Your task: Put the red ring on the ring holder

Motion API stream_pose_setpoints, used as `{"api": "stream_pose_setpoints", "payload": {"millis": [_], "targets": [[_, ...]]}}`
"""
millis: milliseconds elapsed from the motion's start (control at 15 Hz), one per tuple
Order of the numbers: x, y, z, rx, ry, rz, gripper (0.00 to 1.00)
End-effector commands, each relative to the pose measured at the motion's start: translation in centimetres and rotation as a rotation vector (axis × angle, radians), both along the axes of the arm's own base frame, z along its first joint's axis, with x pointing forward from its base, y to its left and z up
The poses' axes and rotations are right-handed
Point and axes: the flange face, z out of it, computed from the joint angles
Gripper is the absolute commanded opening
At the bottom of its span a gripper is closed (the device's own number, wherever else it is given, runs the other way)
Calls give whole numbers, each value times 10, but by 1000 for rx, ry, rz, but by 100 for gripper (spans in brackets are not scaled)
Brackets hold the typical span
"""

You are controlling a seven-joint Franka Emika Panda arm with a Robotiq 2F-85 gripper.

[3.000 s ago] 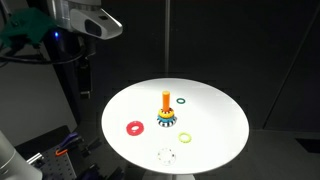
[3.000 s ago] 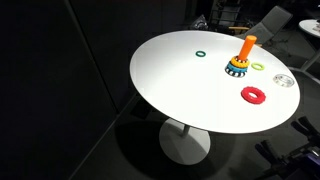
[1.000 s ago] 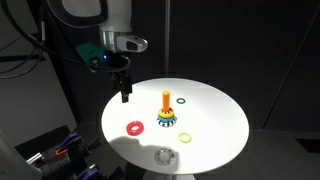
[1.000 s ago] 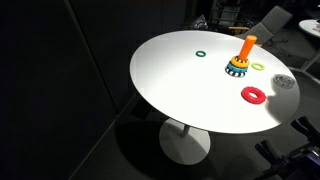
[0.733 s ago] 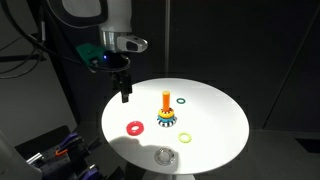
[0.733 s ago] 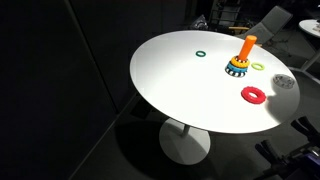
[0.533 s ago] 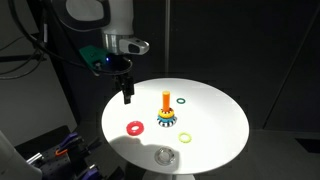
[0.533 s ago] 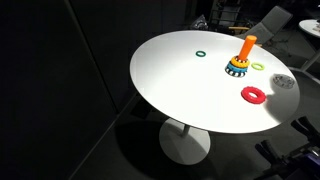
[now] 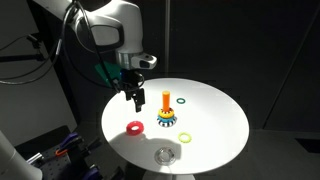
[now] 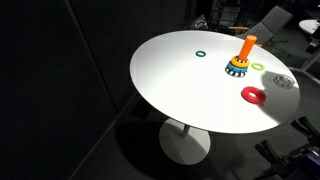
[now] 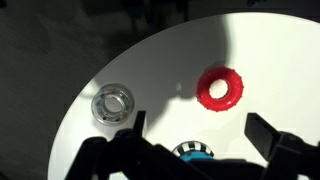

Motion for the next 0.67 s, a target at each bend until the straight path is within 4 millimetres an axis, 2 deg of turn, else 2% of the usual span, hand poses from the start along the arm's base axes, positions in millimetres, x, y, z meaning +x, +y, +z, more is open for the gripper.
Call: {"api": "stream_pose_setpoints", "payload": {"millis": [0, 600], "targets": [[20, 4, -25, -15, 3, 16, 100], [54, 15, -106, -59, 56, 64, 100]]}}
